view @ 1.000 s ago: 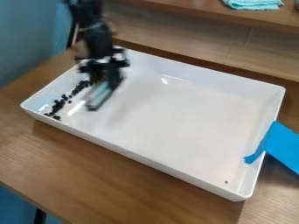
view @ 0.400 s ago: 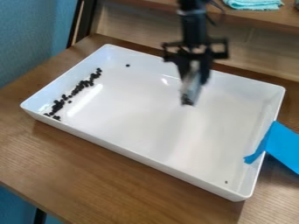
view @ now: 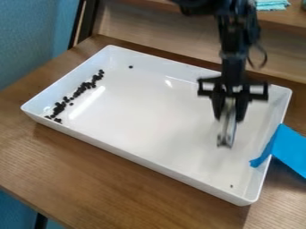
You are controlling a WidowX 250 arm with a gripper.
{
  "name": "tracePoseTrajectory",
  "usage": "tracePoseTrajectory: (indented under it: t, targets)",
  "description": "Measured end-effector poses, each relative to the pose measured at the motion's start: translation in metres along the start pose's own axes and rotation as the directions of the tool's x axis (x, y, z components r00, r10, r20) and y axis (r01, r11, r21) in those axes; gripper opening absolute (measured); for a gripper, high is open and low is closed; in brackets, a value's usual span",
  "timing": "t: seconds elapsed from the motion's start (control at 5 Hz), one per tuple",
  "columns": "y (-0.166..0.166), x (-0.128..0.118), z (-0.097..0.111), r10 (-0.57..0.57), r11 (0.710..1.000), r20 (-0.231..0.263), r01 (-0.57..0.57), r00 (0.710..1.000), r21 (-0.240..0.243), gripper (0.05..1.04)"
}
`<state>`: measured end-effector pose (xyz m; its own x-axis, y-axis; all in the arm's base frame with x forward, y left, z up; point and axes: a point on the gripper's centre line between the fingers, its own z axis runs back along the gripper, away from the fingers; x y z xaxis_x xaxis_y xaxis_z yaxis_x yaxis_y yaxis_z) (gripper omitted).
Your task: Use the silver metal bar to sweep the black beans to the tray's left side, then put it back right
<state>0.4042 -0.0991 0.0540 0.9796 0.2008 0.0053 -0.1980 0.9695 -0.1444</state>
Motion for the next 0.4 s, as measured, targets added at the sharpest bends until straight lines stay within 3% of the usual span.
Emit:
tracePoseTrajectory:
  t: [0.2,0.4]
  targets:
    - [0.0006,0.0027,-0.0124,-0.009,1.000,0.044,0.008,0.999,0.007,0.470]
    - [0.0022,0.0027,-0.0144,-0.011,1.000,0.049,0.011,0.999,0.013,0.786]
